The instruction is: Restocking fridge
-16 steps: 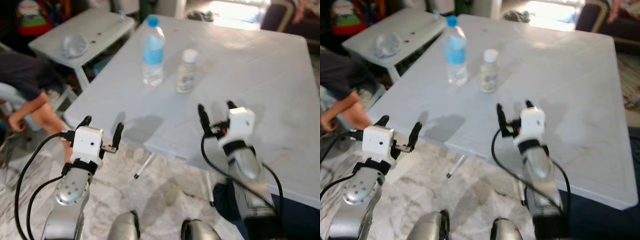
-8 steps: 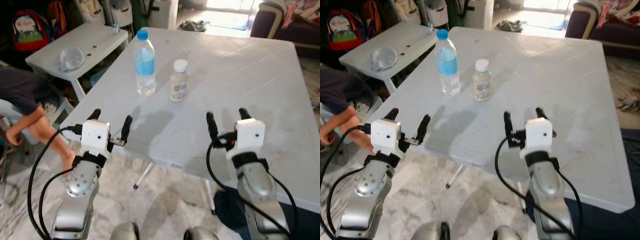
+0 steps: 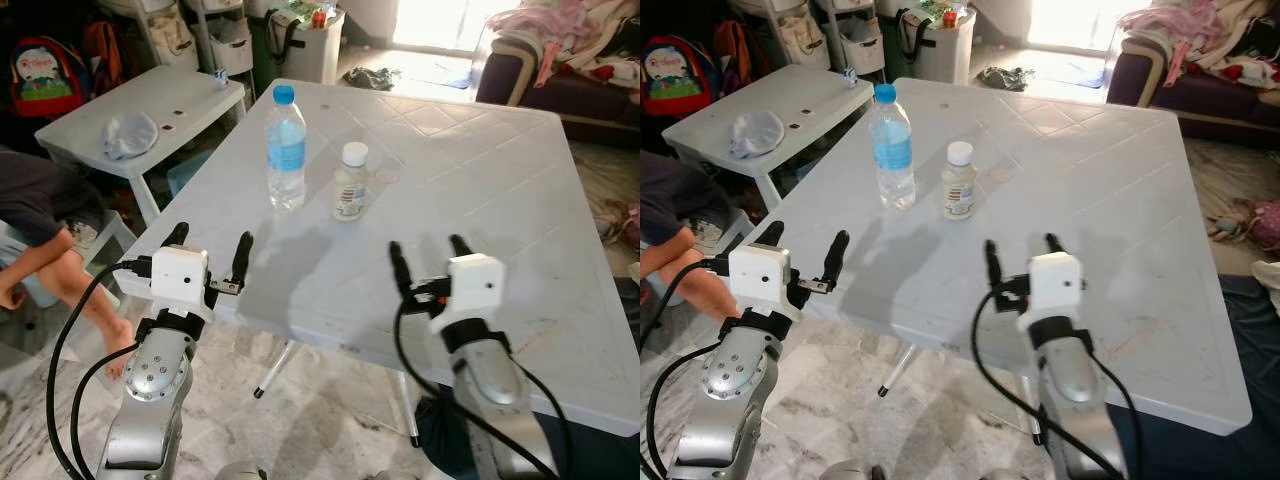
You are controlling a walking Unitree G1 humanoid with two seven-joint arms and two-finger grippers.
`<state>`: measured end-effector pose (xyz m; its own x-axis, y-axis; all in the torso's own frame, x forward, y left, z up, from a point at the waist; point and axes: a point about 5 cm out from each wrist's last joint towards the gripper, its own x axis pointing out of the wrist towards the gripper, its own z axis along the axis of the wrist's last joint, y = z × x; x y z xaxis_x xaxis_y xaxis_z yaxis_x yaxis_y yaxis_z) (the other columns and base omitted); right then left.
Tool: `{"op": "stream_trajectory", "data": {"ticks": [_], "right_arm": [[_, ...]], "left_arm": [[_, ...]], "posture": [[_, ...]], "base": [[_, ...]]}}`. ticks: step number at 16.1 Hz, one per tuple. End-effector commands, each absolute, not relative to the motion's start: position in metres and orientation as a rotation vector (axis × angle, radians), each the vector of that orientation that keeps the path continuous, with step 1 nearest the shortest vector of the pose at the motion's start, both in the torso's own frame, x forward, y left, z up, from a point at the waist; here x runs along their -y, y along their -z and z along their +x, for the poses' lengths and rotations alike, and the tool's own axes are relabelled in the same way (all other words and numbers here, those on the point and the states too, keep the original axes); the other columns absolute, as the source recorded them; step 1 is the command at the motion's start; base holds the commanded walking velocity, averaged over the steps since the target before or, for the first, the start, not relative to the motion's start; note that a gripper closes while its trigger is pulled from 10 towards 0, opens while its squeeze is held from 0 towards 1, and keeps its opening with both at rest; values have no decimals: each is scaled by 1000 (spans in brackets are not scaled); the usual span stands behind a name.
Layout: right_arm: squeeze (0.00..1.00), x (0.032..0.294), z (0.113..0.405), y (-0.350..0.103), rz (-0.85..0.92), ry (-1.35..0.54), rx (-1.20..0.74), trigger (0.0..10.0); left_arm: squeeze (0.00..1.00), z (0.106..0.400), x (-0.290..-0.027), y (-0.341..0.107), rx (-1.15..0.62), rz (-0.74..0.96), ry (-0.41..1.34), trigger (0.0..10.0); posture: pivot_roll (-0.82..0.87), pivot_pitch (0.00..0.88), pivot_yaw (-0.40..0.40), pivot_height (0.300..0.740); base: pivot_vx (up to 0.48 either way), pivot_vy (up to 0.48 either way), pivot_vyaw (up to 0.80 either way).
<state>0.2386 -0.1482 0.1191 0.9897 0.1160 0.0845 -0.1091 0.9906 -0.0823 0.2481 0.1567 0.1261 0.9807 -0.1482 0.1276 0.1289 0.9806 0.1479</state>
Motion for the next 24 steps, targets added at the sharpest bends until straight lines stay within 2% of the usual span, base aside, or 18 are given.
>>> {"op": "stream_trajectory", "data": {"ticks": [1,6,16,22,24], "right_arm": [[0,157,235,-119,-88,-69,90,10000],[0,159,238,-117,-112,-81,83,10000],[0,153,247,-117,-125,-84,105,10000],[0,152,244,-112,-130,-120,91,10000],[0,145,242,-112,-90,-188,92,10000]], "left_arm": [[0,247,-156,-122,128,140,154,10000],[0,256,-152,-124,153,138,146,10000],[0,259,-147,-128,183,135,178,10000],[0,248,-149,-124,170,123,160,10000],[0,248,-149,-124,168,121,155,10000]], "posture": [[-15,0,15,740],[-42,0,-13,740],[-23,0,-5,740],[-21,0,-8,740],[-21,0,-5,740]], "base": [[382,0,0],[406,0,0],[419,0,0],[40,0,0],[0,0,0]]}}
